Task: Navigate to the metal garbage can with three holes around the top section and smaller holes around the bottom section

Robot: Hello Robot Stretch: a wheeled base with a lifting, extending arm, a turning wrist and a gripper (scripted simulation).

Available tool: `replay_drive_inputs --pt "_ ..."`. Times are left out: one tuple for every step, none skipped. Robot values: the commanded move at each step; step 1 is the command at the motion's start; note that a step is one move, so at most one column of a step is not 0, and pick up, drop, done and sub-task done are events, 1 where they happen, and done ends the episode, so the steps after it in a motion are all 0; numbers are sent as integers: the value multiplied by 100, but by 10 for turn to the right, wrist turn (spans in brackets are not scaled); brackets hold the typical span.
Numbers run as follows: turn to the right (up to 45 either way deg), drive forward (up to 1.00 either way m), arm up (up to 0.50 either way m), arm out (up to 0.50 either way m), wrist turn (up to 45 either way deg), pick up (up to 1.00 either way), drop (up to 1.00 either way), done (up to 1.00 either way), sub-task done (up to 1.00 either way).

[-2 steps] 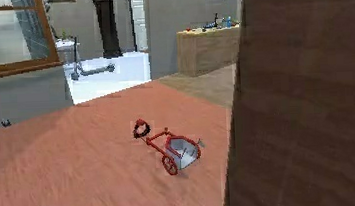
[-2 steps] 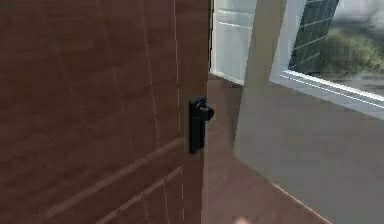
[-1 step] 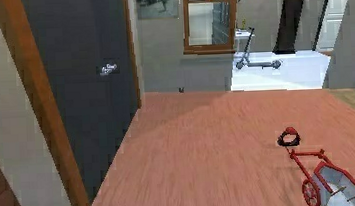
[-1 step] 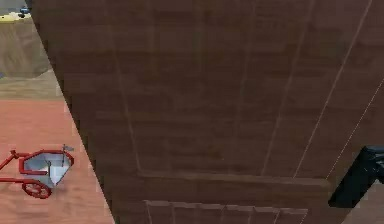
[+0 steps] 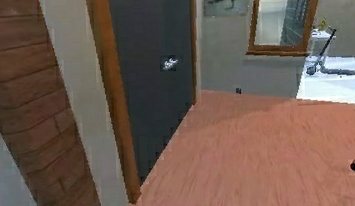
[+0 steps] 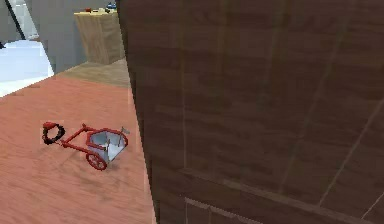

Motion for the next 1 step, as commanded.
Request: replay_drive_inputs --pt "0 5 0 0 0 0 0 0 0"
